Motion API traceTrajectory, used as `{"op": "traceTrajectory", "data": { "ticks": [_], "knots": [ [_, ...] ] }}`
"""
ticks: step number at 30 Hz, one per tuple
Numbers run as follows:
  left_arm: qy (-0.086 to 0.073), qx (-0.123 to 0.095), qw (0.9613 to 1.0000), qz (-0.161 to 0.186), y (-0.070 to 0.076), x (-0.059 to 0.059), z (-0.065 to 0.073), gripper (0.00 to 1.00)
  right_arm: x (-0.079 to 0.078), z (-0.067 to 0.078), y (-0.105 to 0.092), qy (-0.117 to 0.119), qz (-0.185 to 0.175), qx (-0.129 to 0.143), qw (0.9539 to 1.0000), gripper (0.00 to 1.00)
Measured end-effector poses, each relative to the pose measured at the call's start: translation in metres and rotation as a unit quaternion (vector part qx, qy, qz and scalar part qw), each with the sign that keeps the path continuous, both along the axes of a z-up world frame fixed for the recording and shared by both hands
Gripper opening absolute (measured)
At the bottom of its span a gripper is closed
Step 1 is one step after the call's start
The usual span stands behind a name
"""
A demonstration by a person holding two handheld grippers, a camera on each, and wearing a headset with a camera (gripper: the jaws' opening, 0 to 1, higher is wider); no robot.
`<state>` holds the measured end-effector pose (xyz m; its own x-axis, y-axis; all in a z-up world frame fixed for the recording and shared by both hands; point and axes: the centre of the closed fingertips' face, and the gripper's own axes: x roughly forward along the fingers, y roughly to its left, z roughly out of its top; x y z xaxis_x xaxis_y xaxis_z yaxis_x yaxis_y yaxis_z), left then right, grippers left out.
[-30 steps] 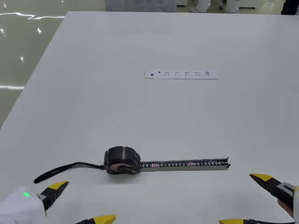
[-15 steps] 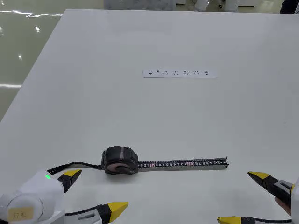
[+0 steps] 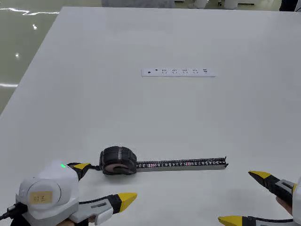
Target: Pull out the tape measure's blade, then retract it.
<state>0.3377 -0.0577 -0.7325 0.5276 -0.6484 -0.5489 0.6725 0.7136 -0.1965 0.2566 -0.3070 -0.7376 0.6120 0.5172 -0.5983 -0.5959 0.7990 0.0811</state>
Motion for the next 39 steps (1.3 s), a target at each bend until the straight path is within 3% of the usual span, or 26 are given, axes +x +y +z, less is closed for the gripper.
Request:
{"op": "traceTrajectory", "data": {
  "ticks": [18,25,29,39],
  "knots": [
    [0.013,-0.004,0.9999,0.002,-0.015,0.014,-0.013,0.8,0.001,-0.005,-0.003,0.005,-0.004,0.003,1.0,0.89],
    [0.01,0.008,0.9999,0.0,-0.018,0.014,-0.016,0.82,0.003,-0.005,0.0,0.006,0.0,0.004,1.0,0.89],
    [0.014,-0.002,0.9997,0.022,-0.019,0.017,-0.015,0.82,0.006,-0.006,-0.001,0.005,0.001,0.003,1.0,0.89],
    [0.004,0.013,0.9974,0.071,-0.024,0.022,-0.018,0.82,0.023,-0.006,-0.003,0.005,0.027,-0.009,0.9996,0.83]
  ]
}}
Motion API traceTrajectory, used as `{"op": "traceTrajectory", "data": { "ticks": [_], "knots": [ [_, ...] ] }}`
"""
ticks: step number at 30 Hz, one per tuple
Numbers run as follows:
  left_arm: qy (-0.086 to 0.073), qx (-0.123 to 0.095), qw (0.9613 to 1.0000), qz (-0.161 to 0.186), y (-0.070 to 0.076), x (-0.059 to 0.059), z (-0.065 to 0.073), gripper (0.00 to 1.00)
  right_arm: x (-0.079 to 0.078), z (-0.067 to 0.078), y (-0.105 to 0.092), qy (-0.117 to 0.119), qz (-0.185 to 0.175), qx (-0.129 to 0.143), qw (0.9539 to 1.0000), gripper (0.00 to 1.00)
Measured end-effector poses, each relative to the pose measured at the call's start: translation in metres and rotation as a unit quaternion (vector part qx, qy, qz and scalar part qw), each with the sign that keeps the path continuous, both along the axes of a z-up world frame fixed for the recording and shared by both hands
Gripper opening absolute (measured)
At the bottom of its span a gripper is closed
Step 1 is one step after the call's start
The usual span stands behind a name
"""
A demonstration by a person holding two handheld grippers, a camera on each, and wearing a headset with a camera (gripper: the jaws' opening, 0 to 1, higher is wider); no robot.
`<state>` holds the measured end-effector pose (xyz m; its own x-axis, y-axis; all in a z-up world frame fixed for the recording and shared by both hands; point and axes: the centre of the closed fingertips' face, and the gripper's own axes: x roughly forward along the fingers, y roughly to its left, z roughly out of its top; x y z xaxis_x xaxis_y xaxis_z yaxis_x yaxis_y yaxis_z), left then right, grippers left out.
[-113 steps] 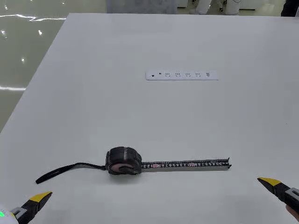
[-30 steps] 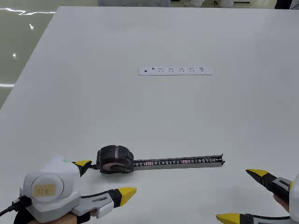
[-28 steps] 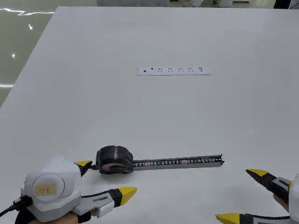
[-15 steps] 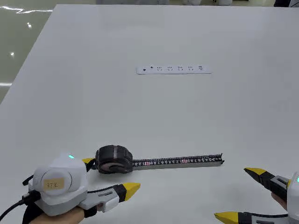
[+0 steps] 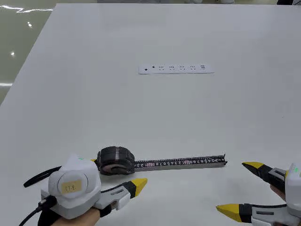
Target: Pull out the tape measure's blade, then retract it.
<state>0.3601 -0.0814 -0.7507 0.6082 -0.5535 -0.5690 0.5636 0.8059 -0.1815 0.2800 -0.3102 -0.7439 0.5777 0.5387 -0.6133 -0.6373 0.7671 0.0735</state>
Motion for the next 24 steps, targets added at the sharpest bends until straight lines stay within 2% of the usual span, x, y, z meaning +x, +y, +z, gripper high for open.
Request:
{"op": "traceTrajectory", "data": {
  "ticks": [1,3,4,7,9,11,13,16,18,22,24],
  "knots": [
    [-0.002,0.006,1.0,0.006,0.001,0.001,-0.001,0.81,0.002,0.0,-0.001,0.001,0.003,-0.002,1.0,0.82],
    [0.003,-0.011,0.9997,0.023,0.0,0.003,0.001,0.82,0.006,-0.002,-0.004,0.003,0.005,-0.004,1.0,0.82],
    [0.003,-0.008,0.9995,0.03,0.002,0.004,0.001,0.81,0.008,-0.003,-0.005,0.002,0.014,-0.012,0.9998,0.81],
    [-0.001,-0.003,0.9989,0.047,0.003,0.008,0.0,0.78,0.013,-0.004,-0.007,0.006,0.022,-0.015,0.9996,0.78],
    [0.011,-0.039,0.996,0.079,0.003,0.013,0.003,0.77,0.018,-0.003,-0.01,0.006,0.028,-0.017,0.9995,0.76],
    [0.005,-0.022,0.9971,0.073,0.002,0.014,0.001,0.76,0.021,-0.003,-0.01,0.007,0.033,-0.016,0.9993,0.74],
    [0.005,-0.023,0.9964,0.082,0.001,0.014,0.001,0.76,0.024,-0.005,-0.011,0.01,0.045,-0.028,0.9985,0.72],
    [-0.001,-0.009,0.9957,0.092,0.001,0.015,0.0,0.75,0.03,-0.007,-0.012,0.013,0.052,-0.033,0.998,0.7],
    [-0.002,-0.01,0.9947,0.102,0.002,0.017,-0.001,0.75,0.033,-0.008,-0.012,0.015,0.058,-0.036,0.9976,0.68],
    [-0.001,-0.007,0.9925,0.122,0.005,0.021,-0.002,0.71,0.036,-0.011,-0.013,0.021,0.075,-0.047,0.9959,0.65],
    [-0.002,0.001,0.9919,0.127,0.006,0.023,-0.003,0.68,0.039,-0.012,-0.014,0.023,0.084,-0.052,0.9949,0.62]
  ]
}}
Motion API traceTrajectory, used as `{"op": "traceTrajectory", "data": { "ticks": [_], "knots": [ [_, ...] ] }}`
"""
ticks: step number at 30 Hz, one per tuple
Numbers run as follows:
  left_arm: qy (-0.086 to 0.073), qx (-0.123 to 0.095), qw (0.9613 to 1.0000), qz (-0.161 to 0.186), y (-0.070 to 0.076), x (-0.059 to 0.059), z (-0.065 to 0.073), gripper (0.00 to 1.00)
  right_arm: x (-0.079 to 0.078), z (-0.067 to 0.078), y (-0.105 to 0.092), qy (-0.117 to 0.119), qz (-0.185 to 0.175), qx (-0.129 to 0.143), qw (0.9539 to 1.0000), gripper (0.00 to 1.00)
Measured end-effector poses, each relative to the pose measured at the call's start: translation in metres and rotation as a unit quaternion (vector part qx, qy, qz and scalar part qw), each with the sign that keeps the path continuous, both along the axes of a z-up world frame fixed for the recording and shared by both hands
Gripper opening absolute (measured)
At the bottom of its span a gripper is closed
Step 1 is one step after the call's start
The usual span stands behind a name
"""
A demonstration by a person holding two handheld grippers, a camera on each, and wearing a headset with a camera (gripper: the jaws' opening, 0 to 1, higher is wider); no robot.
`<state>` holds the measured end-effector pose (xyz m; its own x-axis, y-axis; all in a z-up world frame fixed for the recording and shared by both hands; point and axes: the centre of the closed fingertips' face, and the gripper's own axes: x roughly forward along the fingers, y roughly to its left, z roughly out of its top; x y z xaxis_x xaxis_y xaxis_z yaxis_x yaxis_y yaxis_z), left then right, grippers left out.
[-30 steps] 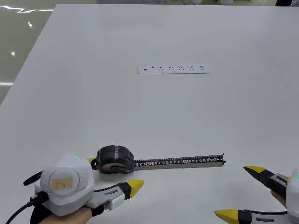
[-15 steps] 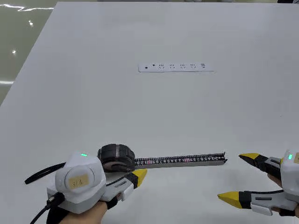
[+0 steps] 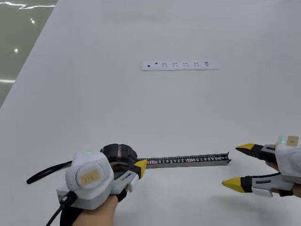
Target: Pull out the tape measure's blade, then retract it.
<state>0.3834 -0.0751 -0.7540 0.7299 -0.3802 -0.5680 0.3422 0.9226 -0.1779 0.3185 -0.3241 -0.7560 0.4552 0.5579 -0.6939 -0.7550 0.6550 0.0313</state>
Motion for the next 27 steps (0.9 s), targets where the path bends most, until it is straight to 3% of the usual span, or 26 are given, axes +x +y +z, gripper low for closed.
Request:
{"op": "traceTrajectory", "data": {
  "ticks": [2,12,27],
  "knots": [
    [0.001,-0.01,0.9999,0.009,0.0,0.001,0.001,0.69,0.002,0.0,0.0,0.003,0.006,0.001,1.0,0.57],
    [0.006,0.006,0.9993,0.035,0.003,0.009,-0.005,0.65,0.016,-0.008,-0.001,0.01,0.052,-0.022,0.9984,0.44],
    [0.005,0.016,0.9987,0.047,0.007,0.012,-0.008,0.61,0.024,-0.026,-0.004,0.029,0.12,-0.054,0.9908,0.25]
  ]
}}
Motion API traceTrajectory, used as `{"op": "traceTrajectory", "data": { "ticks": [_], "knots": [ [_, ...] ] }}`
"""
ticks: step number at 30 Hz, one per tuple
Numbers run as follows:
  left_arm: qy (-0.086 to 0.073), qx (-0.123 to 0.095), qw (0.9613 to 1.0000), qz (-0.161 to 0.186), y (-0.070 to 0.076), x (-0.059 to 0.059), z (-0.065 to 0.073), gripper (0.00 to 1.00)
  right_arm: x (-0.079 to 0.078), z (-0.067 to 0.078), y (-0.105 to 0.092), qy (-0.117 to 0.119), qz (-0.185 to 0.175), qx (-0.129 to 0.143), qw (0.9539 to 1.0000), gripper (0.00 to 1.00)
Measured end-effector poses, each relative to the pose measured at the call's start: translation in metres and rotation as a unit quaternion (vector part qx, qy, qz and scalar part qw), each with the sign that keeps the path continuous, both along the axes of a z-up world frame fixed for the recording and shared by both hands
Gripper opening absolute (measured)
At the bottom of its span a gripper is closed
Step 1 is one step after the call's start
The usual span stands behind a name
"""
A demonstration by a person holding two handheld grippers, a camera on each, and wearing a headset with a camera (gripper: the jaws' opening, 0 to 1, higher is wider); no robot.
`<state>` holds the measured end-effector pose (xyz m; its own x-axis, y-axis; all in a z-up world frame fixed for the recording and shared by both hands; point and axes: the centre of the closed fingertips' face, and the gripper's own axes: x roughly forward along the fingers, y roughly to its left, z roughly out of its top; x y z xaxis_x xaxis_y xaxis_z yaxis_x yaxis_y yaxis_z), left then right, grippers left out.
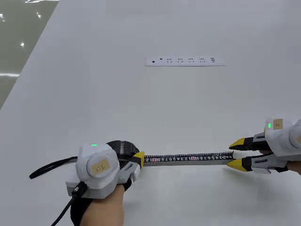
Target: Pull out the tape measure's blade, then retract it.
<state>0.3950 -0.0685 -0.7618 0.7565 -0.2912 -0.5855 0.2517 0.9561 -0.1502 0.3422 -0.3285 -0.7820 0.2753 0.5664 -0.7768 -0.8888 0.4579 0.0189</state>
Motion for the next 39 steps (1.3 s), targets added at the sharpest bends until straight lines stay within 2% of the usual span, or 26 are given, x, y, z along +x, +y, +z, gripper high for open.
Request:
{"op": "traceTrajectory", "data": {
  "ticks": [4,21,31,39],
  "knots": [
    [0.002,-0.002,1.0,0.005,0.0,0.0,0.0,0.61,-0.001,-0.004,0.0,0.012,0.013,-0.004,0.9998,0.21],
    [0.007,-0.009,0.9999,0.007,0.0,0.001,-0.001,0.61,0.003,-0.007,-0.005,0.007,0.049,-0.013,0.9987,0.13],
    [0.008,-0.02,0.9997,0.013,0.0,0.001,-0.001,0.62,-0.004,-0.008,-0.005,0.006,0.036,-0.014,0.9992,0.13],
    [0.011,-0.013,0.9999,0.004,0.0,0.001,-0.001,0.61,-0.007,-0.008,-0.004,0.004,0.038,-0.02,0.9991,0.12]
  ]
}}
